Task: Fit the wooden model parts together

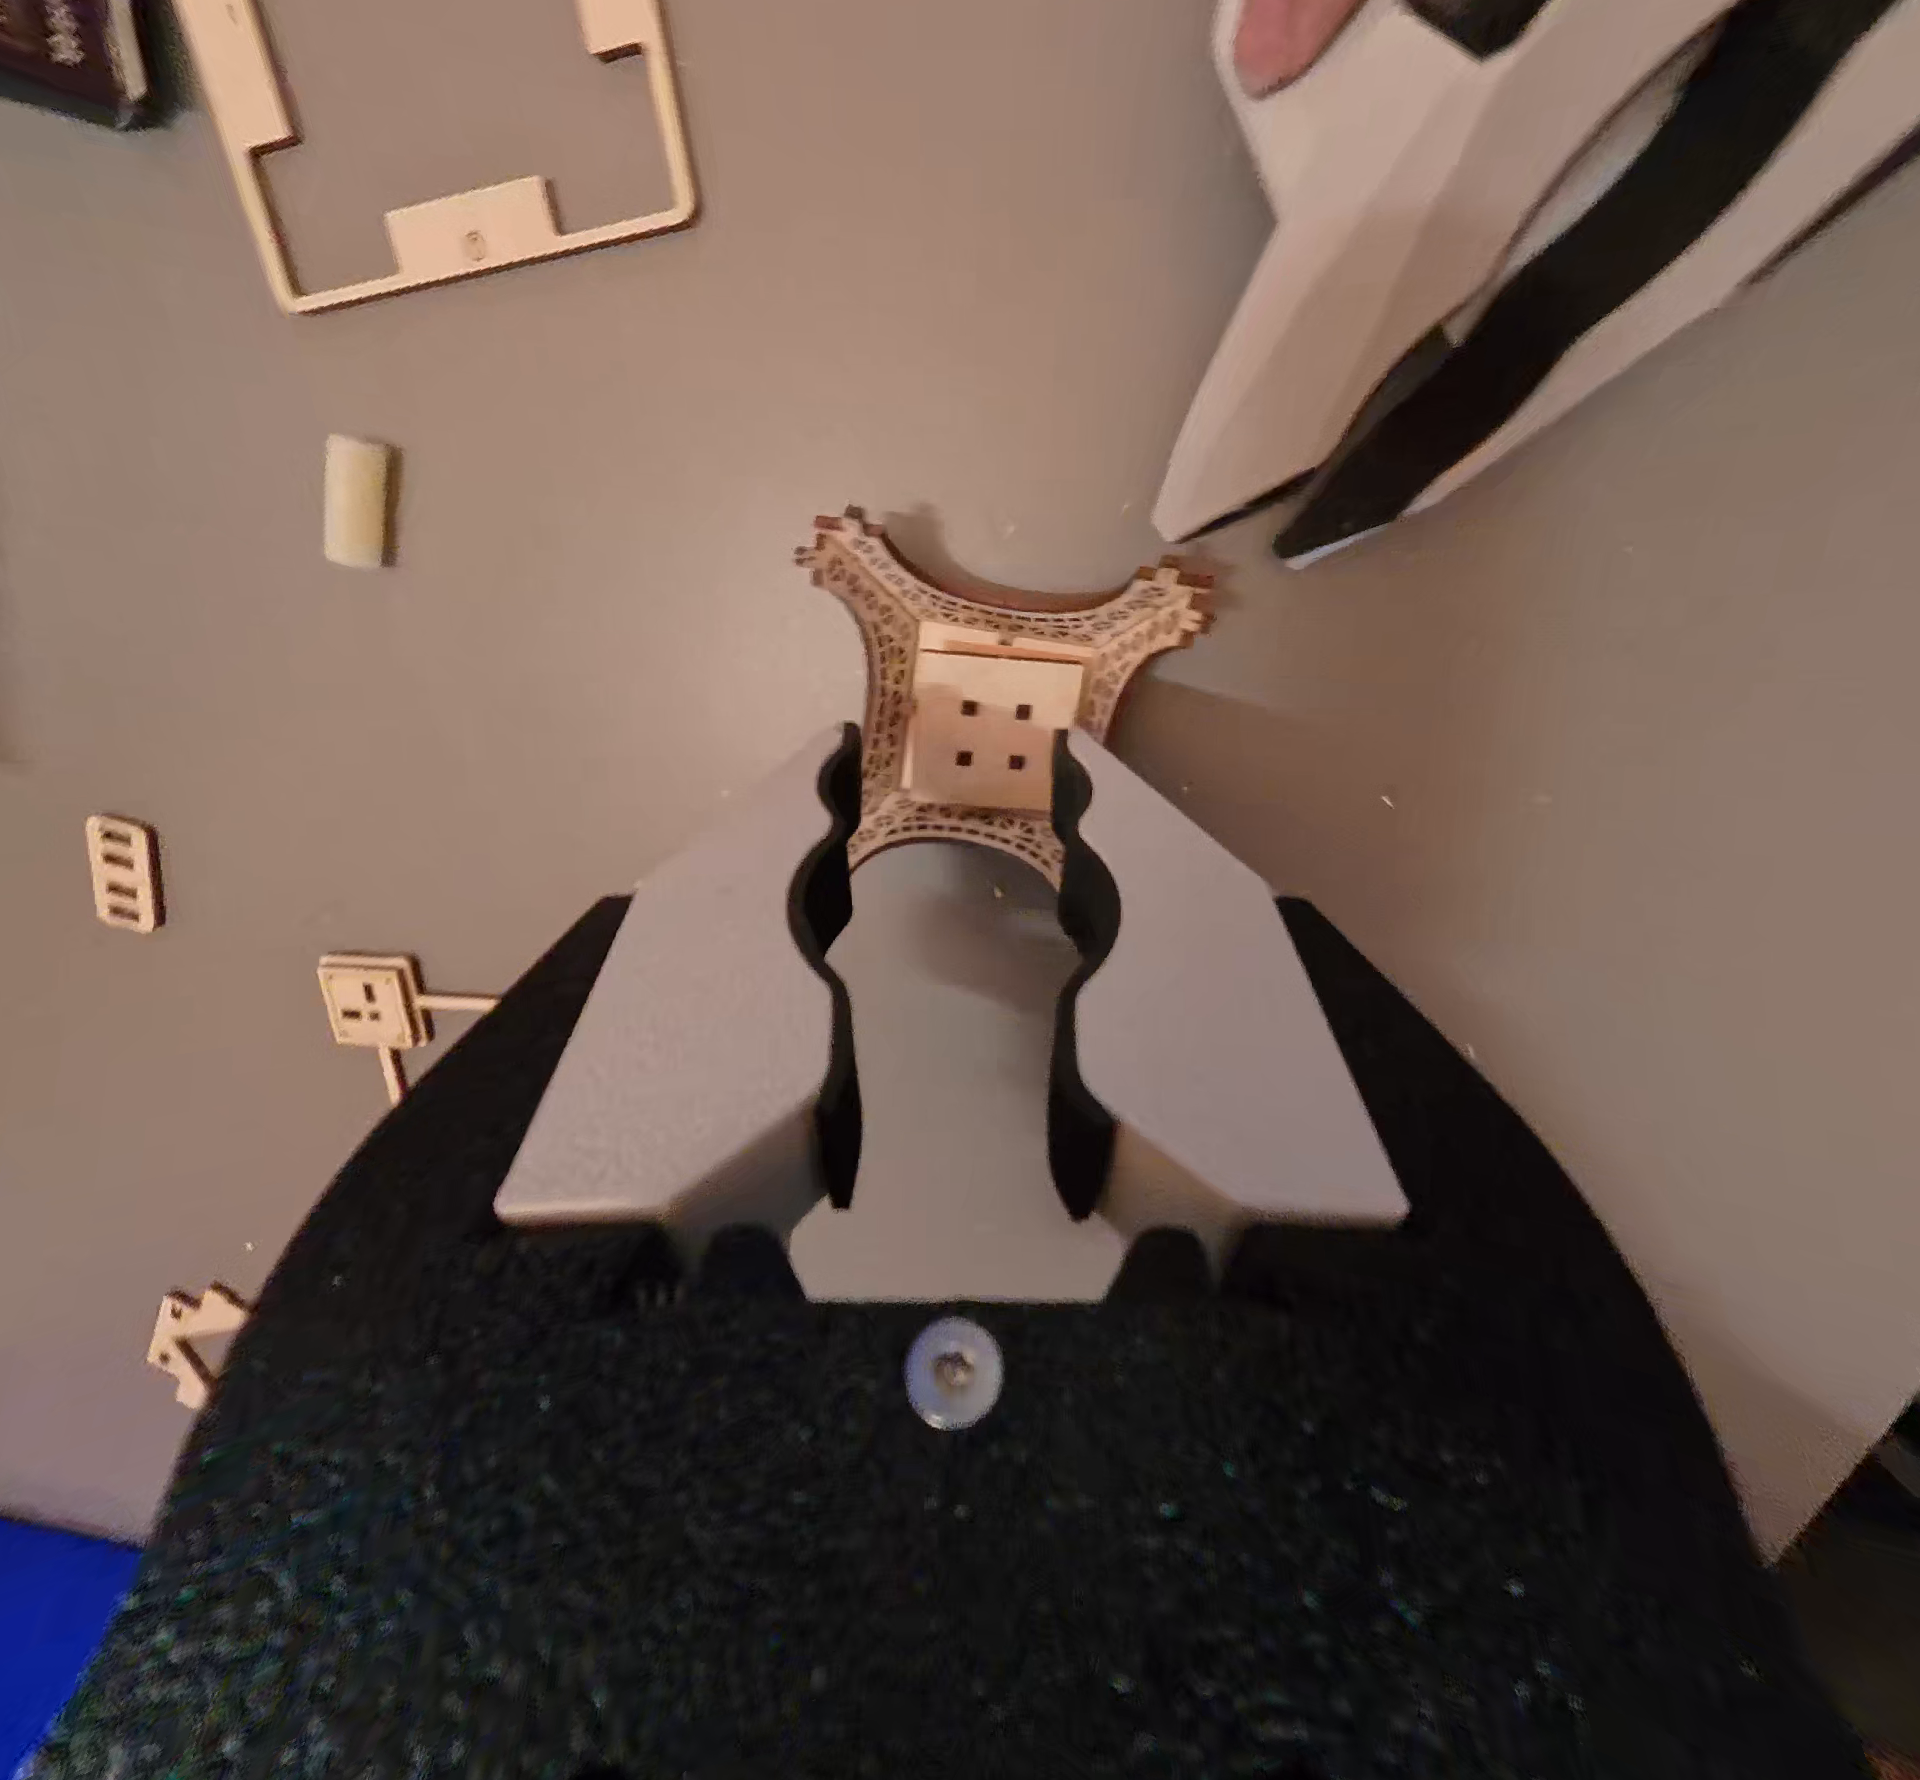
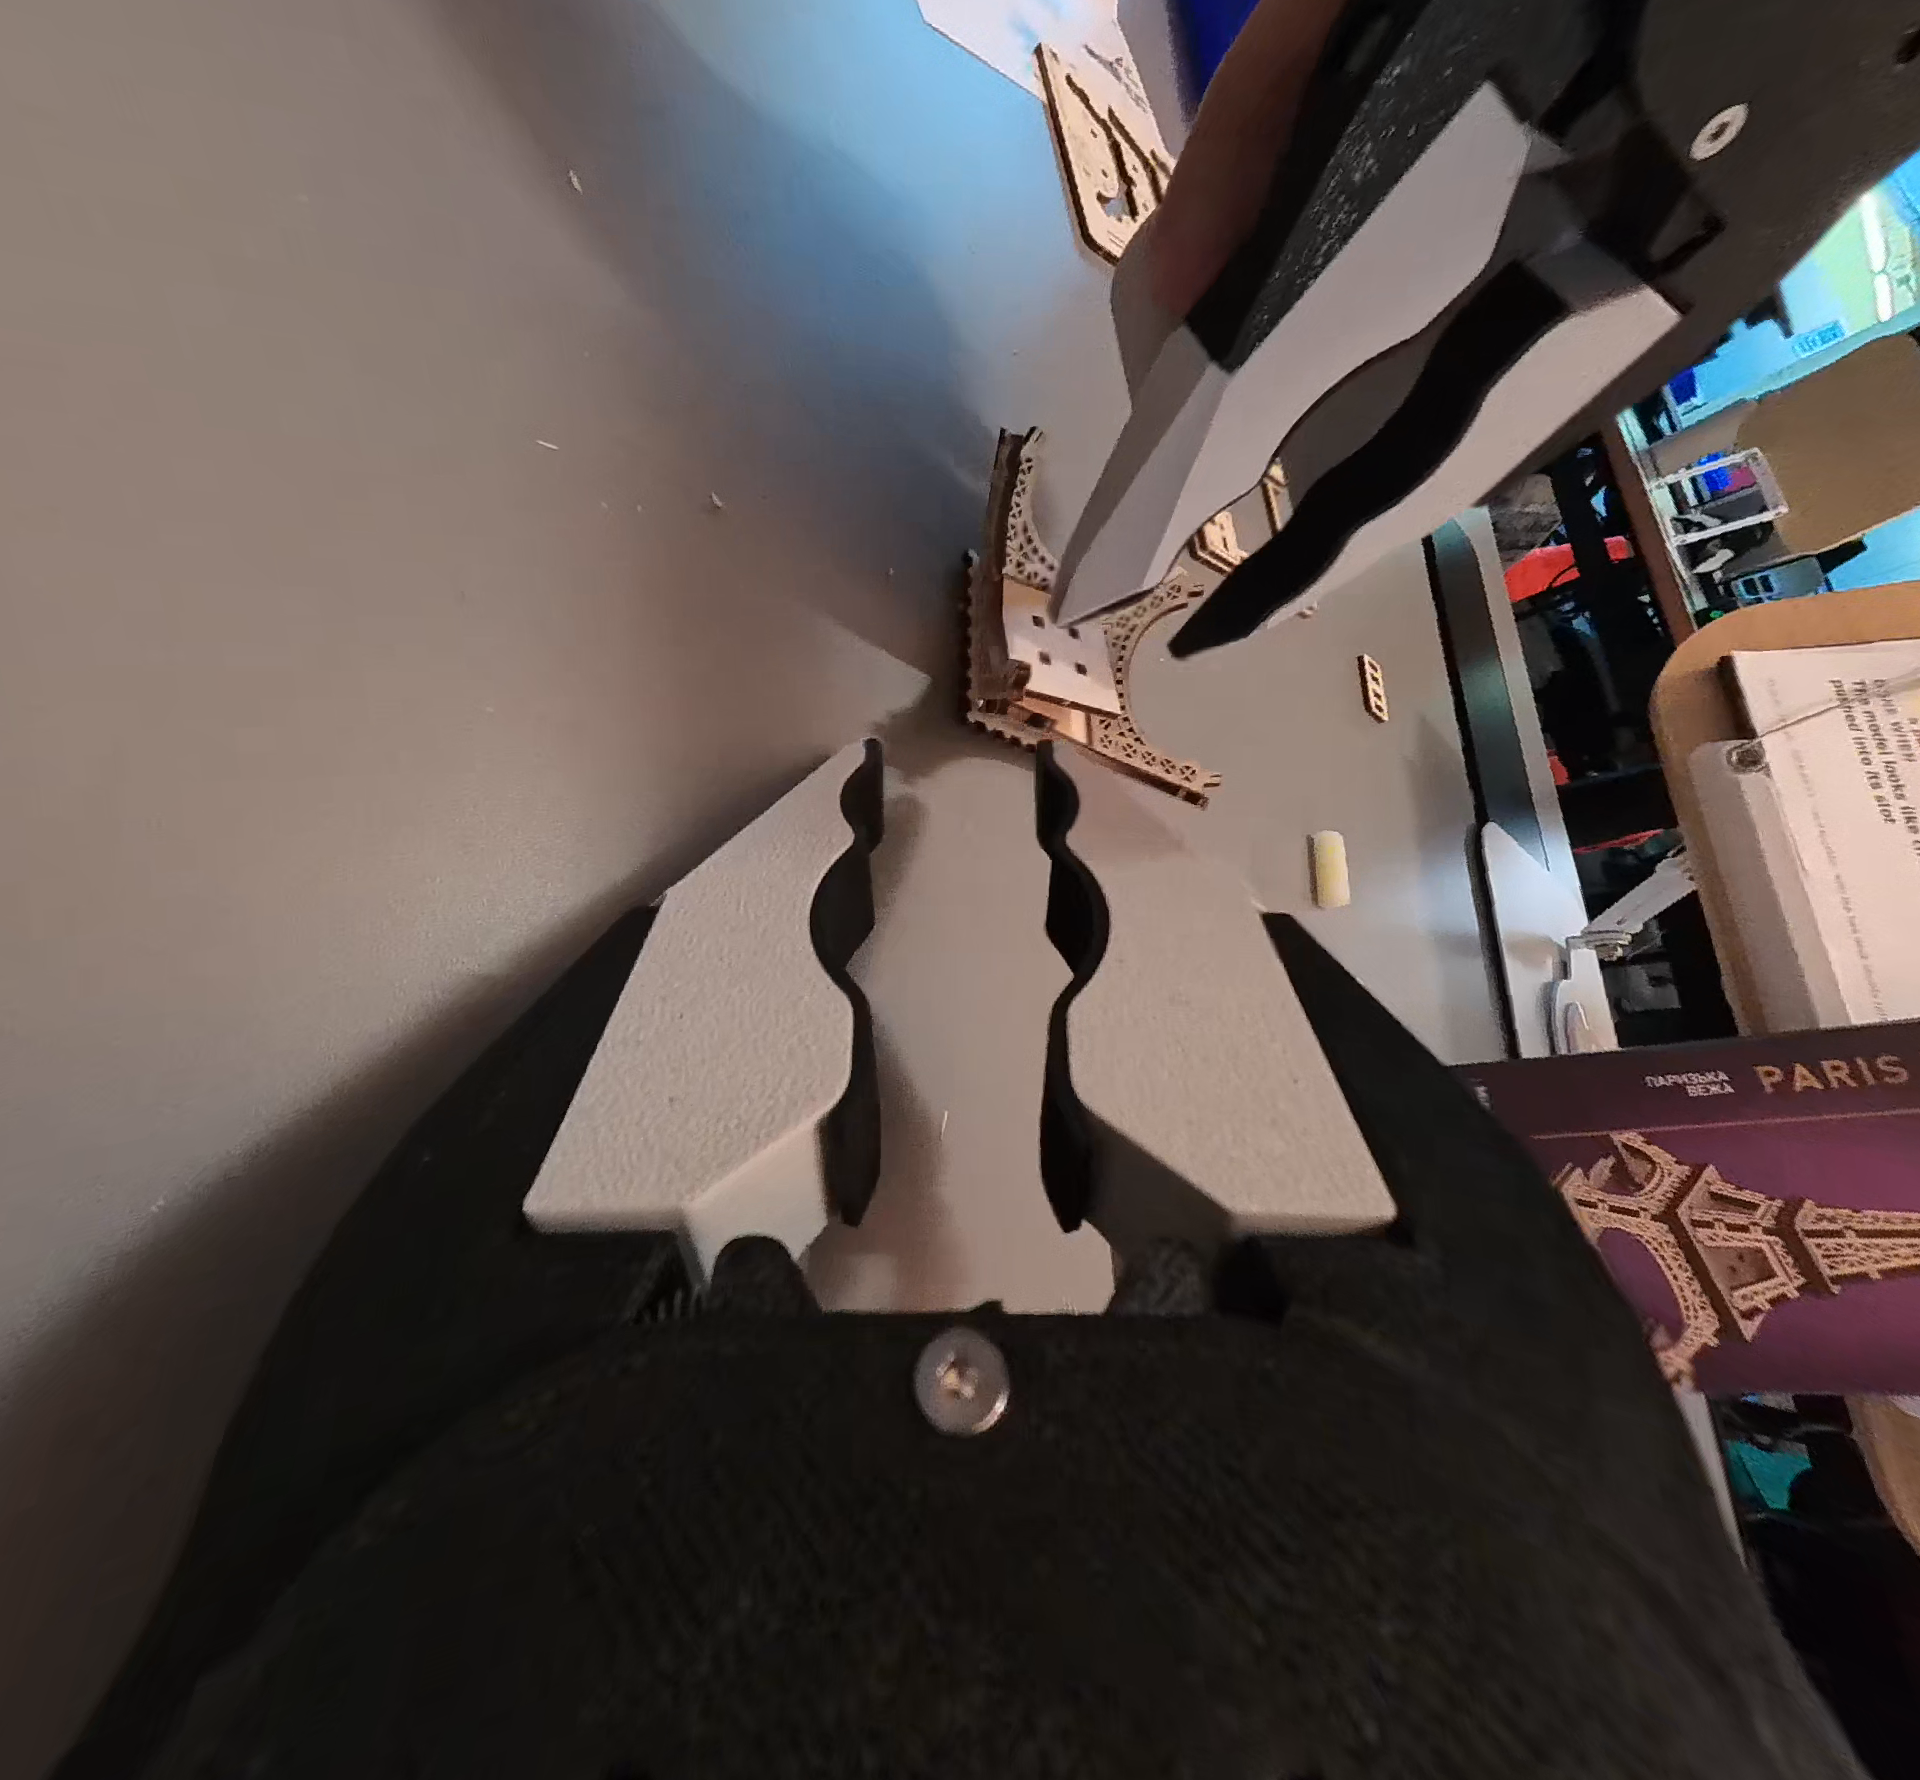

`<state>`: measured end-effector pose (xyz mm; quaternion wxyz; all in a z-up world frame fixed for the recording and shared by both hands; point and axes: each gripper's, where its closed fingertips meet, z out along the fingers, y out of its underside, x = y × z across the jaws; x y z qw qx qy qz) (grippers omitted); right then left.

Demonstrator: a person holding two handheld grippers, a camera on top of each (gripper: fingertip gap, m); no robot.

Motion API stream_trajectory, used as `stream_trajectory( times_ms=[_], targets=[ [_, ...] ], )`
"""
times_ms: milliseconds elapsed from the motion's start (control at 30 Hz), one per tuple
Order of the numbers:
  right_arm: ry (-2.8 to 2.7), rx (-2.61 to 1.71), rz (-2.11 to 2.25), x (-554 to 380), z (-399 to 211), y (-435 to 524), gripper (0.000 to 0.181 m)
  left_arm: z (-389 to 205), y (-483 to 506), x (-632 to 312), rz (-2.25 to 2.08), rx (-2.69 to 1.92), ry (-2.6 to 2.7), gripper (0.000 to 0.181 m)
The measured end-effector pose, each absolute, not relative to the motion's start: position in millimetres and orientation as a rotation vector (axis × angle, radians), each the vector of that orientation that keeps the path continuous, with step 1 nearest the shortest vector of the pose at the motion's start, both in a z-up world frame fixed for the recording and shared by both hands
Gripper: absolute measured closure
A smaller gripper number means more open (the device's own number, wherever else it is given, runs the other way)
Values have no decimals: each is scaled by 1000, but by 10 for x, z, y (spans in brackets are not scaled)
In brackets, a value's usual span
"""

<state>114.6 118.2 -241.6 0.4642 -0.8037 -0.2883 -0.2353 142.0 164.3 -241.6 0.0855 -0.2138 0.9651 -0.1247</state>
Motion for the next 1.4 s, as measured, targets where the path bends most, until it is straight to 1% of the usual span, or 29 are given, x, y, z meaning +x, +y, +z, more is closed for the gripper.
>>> stream_trajectory(
  times_ms=[100,233,333,600,933,1000,1100,1200,1400],
  targets=[
    [-721,-1958,-591,1146,-2410,1195,156,-2456,1635,1338,-343,-548,2955,150],
    [-720,-1940,-586,1145,-2404,1192,160,-2500,1668,1409,-375,-600,2980,158],
    [-711,-1931,-578,1150,-2394,1185,161,-2511,1655,1405,-434,-600,3040,161],
    [-722,-1929,-587,1155,-2397,1174,163,-2530,1656,1442,-430,-567,3116,173],
    [-724,-1927,-593,1174,-2396,1163,165,-2490,1625,1532,-382,-532,3063,176],
    [-720,-1927,-595,1184,-2393,1162,164,-2493,1636,1533,-384,-548,3057,168],
    [-710,-1927,-596,1198,-2386,1160,163,-2463,1634,1542,-414,-540,3021,164],
    [-691,-1932,-595,1222,-2378,1159,161,-2463,1609,1481,-416,-480,3034,149],
    [-679,-1934,-598,1244,-2374,1161,160,-2540,1589,1475,-293,-414,3035,148]
  ],
)
